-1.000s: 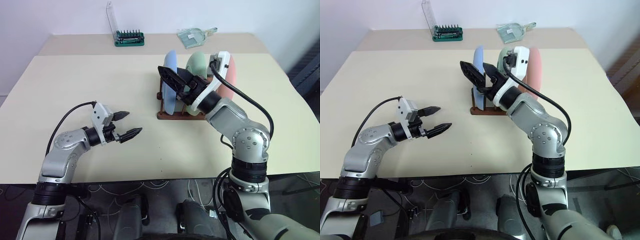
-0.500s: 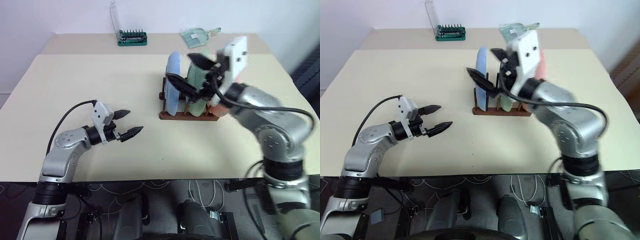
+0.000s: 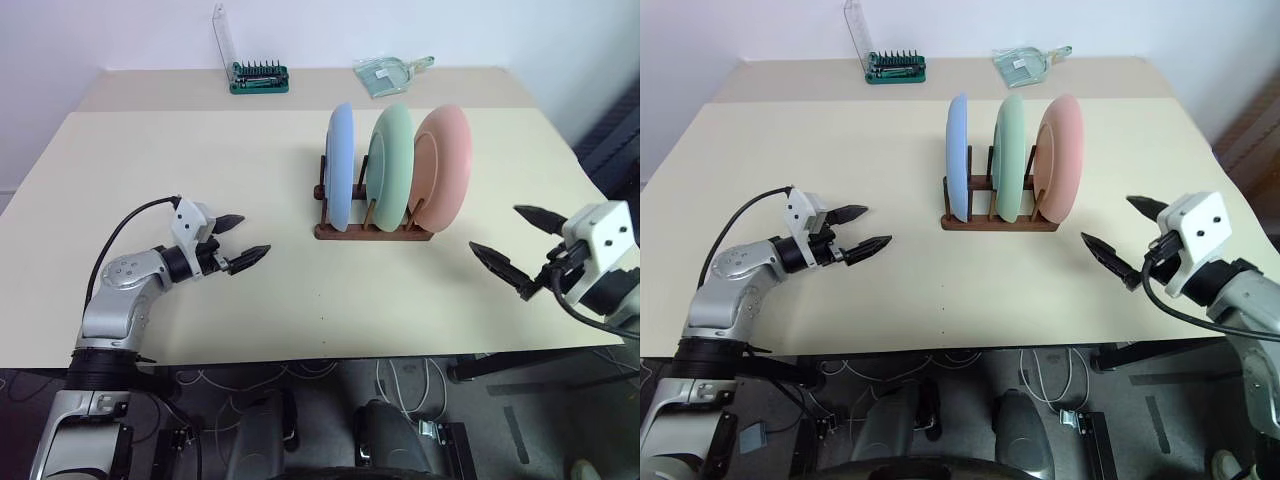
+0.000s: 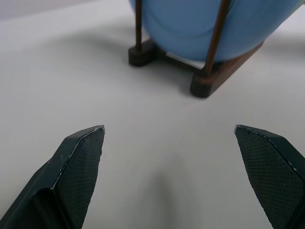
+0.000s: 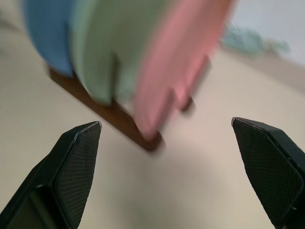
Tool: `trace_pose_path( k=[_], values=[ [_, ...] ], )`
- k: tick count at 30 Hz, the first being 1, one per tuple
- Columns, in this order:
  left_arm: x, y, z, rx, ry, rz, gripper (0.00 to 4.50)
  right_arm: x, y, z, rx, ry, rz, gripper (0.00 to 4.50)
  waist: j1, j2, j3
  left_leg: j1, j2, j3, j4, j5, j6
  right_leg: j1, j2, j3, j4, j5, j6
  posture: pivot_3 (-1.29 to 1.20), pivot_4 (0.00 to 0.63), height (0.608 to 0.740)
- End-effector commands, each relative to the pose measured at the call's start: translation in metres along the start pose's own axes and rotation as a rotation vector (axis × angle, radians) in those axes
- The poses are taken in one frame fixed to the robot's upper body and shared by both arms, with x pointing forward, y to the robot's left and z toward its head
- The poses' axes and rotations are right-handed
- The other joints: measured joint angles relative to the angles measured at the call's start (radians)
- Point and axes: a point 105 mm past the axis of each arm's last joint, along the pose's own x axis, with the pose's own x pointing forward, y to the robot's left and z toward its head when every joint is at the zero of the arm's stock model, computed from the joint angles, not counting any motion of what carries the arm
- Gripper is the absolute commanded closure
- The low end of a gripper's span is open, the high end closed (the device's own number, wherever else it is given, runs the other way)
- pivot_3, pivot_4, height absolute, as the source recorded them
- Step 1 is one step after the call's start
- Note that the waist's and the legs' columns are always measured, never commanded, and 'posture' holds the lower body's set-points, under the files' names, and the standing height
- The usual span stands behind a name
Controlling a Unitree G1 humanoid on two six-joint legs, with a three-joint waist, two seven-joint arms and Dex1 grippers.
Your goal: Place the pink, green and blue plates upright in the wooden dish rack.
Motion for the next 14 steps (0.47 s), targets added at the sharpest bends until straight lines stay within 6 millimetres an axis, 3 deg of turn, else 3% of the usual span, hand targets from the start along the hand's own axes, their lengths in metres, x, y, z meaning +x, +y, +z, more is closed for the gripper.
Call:
trace_pose_path(
  k=[1, 7, 14],
  values=[
    [-0.003, 0.006, 0.014, 0.05, -0.035, 0.019, 0.0, 0.003, -0.005, -0.002, -0.011, -0.035, -0.015, 0.03, 0.003, 0.0, 0.0, 0.0, 0.0, 0.0, 0.0, 0.0, 0.0, 0.0, 0.0, 0.0, 0.0, 0.0, 0.0, 0.0, 0.15, 0.732],
    [-0.01, 0.008, 0.009, 0.044, -0.027, 0.042, 0.0, 0.01, -0.004, -0.012, 0.023, -0.031, -0.006, 0.03, 0.004, 0.0, 0.0, 0.0, 0.0, 0.0, 0.0, 0.0, 0.0, 0.0, 0.0, 0.0, 0.0, 0.0, 0.0, 0.0, 0.15, 0.732],
    [-0.015, -0.004, 0.001, 0.006, -0.041, 0.088, 0.0, 0.014, -0.02, -0.016, 0.027, -0.002, -0.003, 0.03, 0.003, 0.0, 0.0, 0.0, 0.0, 0.0, 0.0, 0.0, 0.0, 0.0, 0.0, 0.0, 0.0, 0.0, 0.0, 0.0, 0.15, 0.732]
  ],
)
